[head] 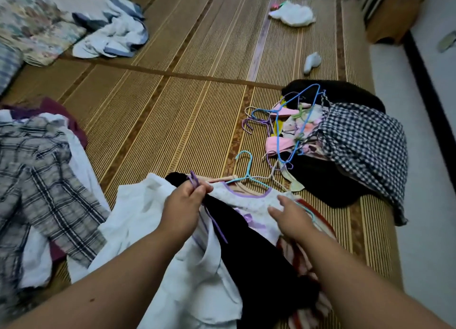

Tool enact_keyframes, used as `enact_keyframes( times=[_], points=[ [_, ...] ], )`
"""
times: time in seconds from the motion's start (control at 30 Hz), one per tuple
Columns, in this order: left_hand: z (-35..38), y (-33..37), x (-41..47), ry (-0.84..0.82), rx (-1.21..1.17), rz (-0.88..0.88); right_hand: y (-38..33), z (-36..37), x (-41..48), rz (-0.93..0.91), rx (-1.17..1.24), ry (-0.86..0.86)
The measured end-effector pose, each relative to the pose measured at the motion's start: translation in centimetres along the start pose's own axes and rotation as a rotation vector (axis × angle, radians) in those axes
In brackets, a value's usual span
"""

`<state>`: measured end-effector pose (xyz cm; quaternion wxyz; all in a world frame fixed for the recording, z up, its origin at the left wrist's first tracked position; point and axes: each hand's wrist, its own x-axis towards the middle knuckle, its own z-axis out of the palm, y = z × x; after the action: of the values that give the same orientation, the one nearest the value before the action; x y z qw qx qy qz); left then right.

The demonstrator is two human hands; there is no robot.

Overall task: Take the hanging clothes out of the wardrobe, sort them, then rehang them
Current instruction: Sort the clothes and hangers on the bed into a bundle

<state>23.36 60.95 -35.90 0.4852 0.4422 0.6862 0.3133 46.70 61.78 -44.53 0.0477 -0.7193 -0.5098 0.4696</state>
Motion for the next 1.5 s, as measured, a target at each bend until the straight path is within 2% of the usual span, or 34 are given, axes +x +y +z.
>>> enact_keyframes(
  times=[0.13, 0.33, 0.47, 0.6, 0.77, 1.07, 1.3, 1.5],
  points=[
    [2.0, -0.5, 1.8, -0.005, 0.052, -0.02, 3.6, -1.8, 5.3, 0.038, -0.123, 0.036],
    [3.5, -0.6, 2.8, 0.039, -0.023, -0.06, 3.9, -0.9, 9.2, 0.014, -0.357, -0.096],
    [3.9, -0.2, 3.2, 0.034, -0.002, -0.069, 3.3, -0.5, 8.1, -0.059, -0.292, -0.171],
    [4.2, 1.1, 2.8, 0.047, 0.02, -0.043, 1.9, -2.1, 4.3, -0.26, -0.169, 0.037],
    [3.0, 3.0, 1.4, 0.19, 0.02, -0.026, -0.8, -6.7, -1.6, -0.459, -0.218, 0.18],
    [1.2, 5.5, -2.9, 0.199, 0.084, -0.025, -6.2, -14.7, -10.7, -0.455, -0.231, 0.225],
    [1.4, 6.5, -3.6, 0.237, 0.124, 0.016, -6.8, -18.4, -15.4, -0.445, -0.179, 0.427],
    [1.3, 8.3, -3.7, 0.343, 0.095, 0.07, -8.4, -21.8, -19.0, -0.474, -0.173, 0.516]
  ],
)
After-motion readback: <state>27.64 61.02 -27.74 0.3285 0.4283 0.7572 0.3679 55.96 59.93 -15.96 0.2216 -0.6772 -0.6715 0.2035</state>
